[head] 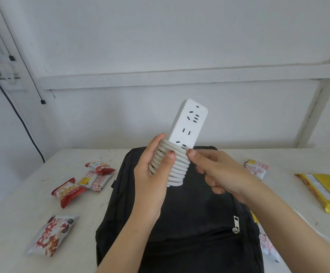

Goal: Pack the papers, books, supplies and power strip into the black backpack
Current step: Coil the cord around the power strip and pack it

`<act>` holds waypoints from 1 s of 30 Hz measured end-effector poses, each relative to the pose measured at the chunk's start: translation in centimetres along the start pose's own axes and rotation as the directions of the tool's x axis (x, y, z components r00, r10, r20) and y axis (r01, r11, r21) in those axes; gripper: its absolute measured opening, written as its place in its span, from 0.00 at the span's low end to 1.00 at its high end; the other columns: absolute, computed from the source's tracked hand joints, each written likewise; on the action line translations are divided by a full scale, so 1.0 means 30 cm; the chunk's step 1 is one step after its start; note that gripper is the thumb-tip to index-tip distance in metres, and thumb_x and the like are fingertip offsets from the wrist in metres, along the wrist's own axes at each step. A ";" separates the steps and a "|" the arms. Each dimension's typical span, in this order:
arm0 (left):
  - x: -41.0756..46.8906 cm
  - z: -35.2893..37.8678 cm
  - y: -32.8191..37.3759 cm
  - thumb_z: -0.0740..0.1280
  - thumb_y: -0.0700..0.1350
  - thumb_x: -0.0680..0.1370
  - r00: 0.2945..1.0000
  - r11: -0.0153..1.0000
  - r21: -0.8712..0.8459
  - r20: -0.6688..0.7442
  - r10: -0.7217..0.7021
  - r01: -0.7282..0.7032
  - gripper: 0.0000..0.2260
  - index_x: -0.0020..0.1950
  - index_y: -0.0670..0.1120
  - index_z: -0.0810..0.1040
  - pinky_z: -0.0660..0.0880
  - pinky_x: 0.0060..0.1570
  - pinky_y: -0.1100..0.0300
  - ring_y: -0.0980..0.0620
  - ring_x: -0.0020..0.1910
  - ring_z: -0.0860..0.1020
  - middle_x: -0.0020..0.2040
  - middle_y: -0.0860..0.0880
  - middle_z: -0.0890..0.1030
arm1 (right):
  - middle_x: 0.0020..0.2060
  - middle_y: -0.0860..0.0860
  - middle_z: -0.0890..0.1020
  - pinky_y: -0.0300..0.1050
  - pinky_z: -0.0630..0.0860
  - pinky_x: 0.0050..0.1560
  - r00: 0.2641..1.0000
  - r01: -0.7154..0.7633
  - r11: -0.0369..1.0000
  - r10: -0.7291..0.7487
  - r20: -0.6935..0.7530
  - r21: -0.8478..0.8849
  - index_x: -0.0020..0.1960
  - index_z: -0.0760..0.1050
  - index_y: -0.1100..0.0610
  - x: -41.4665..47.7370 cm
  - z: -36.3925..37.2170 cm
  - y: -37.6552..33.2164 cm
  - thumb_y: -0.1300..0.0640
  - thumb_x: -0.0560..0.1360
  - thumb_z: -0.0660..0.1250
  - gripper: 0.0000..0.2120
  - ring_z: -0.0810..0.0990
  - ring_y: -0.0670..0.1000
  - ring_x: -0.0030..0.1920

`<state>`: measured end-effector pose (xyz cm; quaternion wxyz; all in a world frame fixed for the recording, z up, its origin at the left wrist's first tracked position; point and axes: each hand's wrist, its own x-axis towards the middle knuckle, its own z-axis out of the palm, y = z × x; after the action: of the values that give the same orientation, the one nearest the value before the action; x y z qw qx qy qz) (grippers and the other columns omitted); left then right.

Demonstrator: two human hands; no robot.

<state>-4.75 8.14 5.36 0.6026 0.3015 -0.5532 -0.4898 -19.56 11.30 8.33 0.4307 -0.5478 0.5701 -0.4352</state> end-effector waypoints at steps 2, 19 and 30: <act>0.002 -0.006 0.000 0.67 0.50 0.70 0.998 0.997 0.056 -0.035 0.047 -0.045 0.19 0.60 0.60 0.73 0.78 0.39 0.64 0.58 0.53 0.80 0.57 0.57 0.79 | 0.34 0.55 0.67 0.39 0.60 0.26 0.999 -0.003 0.981 -0.007 -0.047 -0.192 0.49 0.80 0.59 -0.002 -0.006 0.019 0.38 0.73 0.62 0.24 0.62 0.49 0.27; 0.018 0.020 -0.073 0.66 0.57 0.70 0.964 0.836 0.485 0.059 0.261 -0.256 0.19 0.61 0.63 0.70 0.73 0.49 0.74 0.62 0.57 0.73 0.60 0.54 0.74 | 0.23 0.45 0.74 0.38 0.64 0.29 0.867 0.029 0.603 -0.412 -0.280 -0.797 0.35 0.76 0.49 -0.106 -0.096 0.030 0.43 0.74 0.64 0.13 0.73 0.44 0.29; 0.060 0.184 -0.095 0.72 0.48 0.72 0.911 0.769 0.494 0.288 0.295 -0.405 0.21 0.61 0.63 0.71 0.68 0.46 0.79 0.66 0.54 0.71 0.57 0.52 0.72 | 0.21 0.47 0.67 0.42 0.65 0.23 0.829 0.052 0.390 -0.530 -0.178 -0.919 0.29 0.64 0.52 -0.205 -0.174 0.038 0.51 0.71 0.60 0.13 0.68 0.49 0.23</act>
<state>-10.95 6.50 4.60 0.5161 0.3019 -0.7714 -0.2178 -24.71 17.58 8.62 -0.1500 -0.6675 0.6834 -0.2550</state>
